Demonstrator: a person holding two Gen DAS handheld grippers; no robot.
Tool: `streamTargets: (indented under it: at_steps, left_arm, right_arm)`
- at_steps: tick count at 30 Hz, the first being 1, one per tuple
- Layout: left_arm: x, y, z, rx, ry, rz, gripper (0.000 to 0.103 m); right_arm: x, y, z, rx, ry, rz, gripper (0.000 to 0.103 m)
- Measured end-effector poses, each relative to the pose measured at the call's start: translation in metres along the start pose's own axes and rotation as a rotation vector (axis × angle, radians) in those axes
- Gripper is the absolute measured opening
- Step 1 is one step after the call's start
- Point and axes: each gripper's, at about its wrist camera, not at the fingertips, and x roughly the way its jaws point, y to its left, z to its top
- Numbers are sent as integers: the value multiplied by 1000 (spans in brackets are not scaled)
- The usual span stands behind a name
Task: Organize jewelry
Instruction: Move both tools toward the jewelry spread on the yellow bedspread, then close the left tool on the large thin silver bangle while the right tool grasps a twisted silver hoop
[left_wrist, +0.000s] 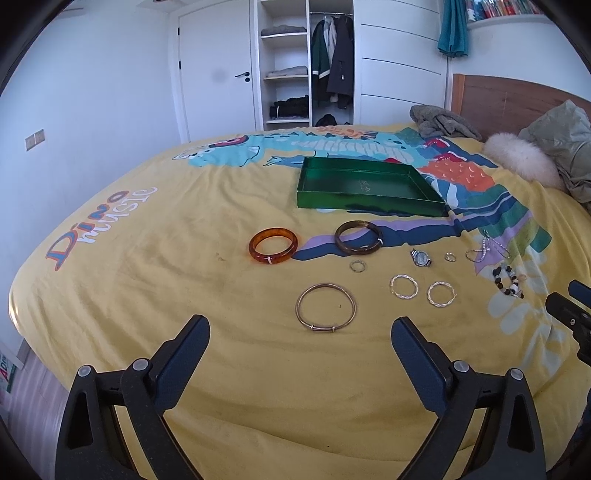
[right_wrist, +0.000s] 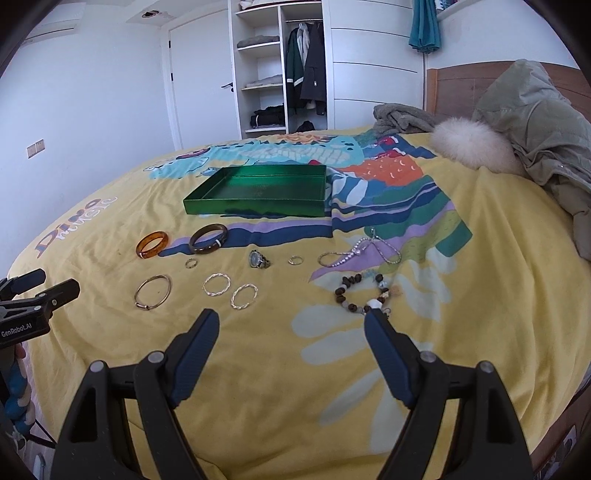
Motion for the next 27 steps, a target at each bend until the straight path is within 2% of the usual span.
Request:
streamTargets:
  at_steps: [17, 27]
  left_arm:
    - [29, -2, 10, 19, 39, -2, 93]
    - [90, 5, 10, -26, 170, -47, 77]
  right_arm:
    - [26, 8, 6, -48, 17, 74, 79]
    - [68, 17, 13, -93, 62, 154, 77]
